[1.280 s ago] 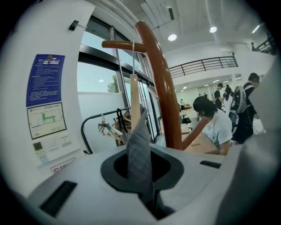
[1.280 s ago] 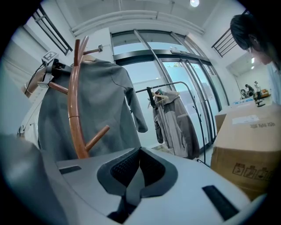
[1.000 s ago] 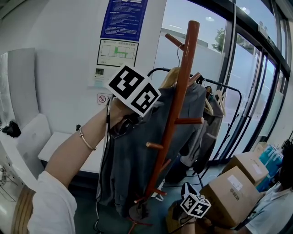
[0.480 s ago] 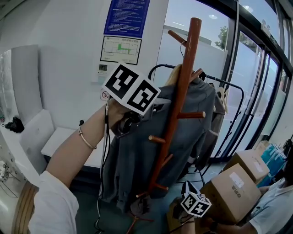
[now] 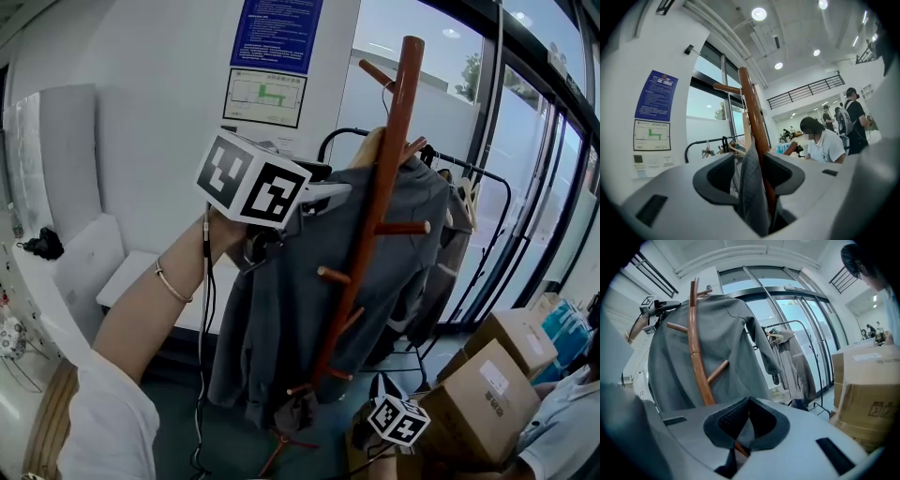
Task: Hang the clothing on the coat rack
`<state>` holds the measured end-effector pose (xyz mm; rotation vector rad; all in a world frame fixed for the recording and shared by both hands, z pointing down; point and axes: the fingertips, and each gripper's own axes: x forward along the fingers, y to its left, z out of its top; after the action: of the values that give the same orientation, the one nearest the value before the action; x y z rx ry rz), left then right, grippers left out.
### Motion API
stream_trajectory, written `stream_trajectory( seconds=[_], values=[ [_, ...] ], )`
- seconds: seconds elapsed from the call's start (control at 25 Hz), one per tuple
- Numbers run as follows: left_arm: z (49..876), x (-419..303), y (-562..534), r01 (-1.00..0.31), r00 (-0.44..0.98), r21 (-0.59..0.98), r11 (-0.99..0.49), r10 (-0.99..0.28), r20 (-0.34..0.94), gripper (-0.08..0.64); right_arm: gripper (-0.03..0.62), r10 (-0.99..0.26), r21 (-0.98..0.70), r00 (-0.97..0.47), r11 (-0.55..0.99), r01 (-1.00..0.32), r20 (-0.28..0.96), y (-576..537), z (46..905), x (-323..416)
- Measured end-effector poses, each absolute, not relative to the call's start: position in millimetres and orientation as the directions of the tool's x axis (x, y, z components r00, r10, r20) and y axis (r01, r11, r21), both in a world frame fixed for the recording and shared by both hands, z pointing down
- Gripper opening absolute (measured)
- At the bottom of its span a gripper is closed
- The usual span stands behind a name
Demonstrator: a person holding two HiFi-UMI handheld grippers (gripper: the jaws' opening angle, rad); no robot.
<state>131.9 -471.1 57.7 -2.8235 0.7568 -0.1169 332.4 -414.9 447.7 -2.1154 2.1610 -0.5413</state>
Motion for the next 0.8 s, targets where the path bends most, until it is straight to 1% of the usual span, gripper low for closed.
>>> stream_trajectory(
  seconds=[0.28,0.56,0.8],
  values=[
    [52,97,-459,-0.56,0.824,-0.238,-0.793,-0.563,-0.062,0.183,0.023,-0.978,-0.292,-0.071,0.01,-0.956,0.198,-406,449,319],
    [54,59,-432,-0.596,0.803,-0.208,-0.776,-0.581,-0.135,0.183,0.023,-0.976,-0.284,-0.082,0.022,-0.959,0.202,-399,448,305],
    [70,31,-415,-0.659,0.752,-0.203,-0.725,-0.636,-0.173,0.181,0.023,-0.98,-0.265,-0.078,0.027,-0.964,0.184,-399,435,293]
  ],
)
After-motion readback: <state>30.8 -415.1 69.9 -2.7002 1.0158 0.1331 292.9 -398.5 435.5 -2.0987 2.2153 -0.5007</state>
